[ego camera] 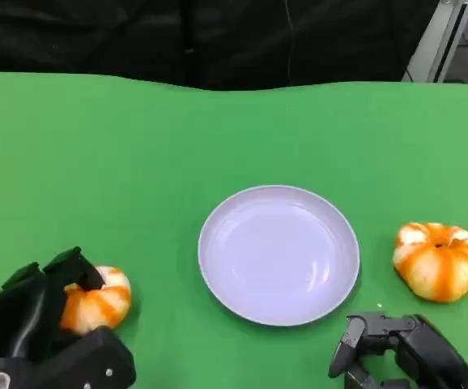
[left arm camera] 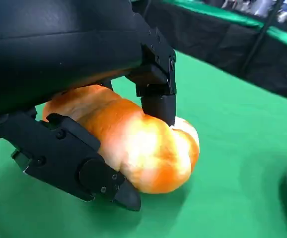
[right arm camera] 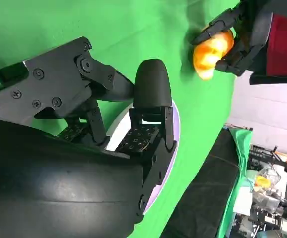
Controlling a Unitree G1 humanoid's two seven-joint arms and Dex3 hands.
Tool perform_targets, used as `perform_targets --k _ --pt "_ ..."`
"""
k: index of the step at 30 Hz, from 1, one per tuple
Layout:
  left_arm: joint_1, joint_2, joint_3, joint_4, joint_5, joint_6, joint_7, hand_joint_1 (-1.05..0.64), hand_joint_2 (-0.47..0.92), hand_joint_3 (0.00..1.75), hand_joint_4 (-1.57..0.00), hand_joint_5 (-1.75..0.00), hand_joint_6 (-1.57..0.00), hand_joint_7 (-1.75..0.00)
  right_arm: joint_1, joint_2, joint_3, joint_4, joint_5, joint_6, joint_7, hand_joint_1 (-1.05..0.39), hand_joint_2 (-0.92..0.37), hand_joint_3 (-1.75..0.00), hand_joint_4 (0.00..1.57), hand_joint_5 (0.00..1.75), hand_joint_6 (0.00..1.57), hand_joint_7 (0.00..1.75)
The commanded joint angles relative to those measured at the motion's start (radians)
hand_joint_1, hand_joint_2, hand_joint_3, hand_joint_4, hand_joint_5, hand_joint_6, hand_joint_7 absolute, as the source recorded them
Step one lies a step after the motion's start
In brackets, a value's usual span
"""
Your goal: Grasp the bread from the table and place it into the plate.
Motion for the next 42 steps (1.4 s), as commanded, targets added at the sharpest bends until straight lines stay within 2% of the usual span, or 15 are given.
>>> perform_targets --k 1,10,17,29,37,42 --pt "0.045 0.007 0.022 -0.132 0.019 0.007 0.01 -0.18 0.83 0.01 -0.72 -1.75 -0.55 -1.75 0.005 -0.008 -0.009 -0.006 0.003 -0.004 -0.006 -0.13 -0.64 -0.92 0.82 1.46 0.85 1.11" --pt "0.096 -0.019 0.018 -0.355 0.049 0.041 -0.042 -0.16 0.82 0.0 -0.72 -1.75 -0.53 -1.75 0.005 -0.008 -0.008 -0.008 -0.003 -0.005 -0.015 -0.14 -0.64 -0.92 0.82 1.47 0.85 1.13" --pt "0.066 -0.064 0.001 -0.41 0.057 0.044 -0.078 -0.13 0.82 0.0 -0.73 -1.75 -0.54 -1.73 0.007 -0.004 -0.006 -0.01 -0.003 0.001 -0.018 -0.14 -0.63 -0.93 0.82 1.47 0.86 1.13" --pt "-0.034 -0.118 -0.059 -0.365 0.051 0.033 -0.147 -0.12 0.81 0.0 -0.71 -1.75 -0.53 -1.74 0.009 0.002 -0.004 -0.011 -0.004 -0.004 -0.02 -0.13 -0.63 -0.93 0.82 1.47 0.85 1.14" --pt "-0.166 -0.179 -0.124 -0.224 -0.008 -0.028 -0.215 -0.2 0.81 0.0 -0.72 -1.75 -0.54 -1.74 0.012 0.004 -0.003 -0.02 -0.007 0.009 -0.026 -0.13 -0.63 -0.94 0.82 1.46 0.85 1.14" --pt "-0.234 -0.218 -0.149 -0.126 -0.024 -0.056 -0.222 -0.15 0.81 0.0 -0.72 -1.75 -0.55 -1.73 0.008 0.006 -0.003 -0.011 -0.011 -0.007 -0.03 -0.13 -0.62 -0.95 0.82 1.45 0.86 1.13"
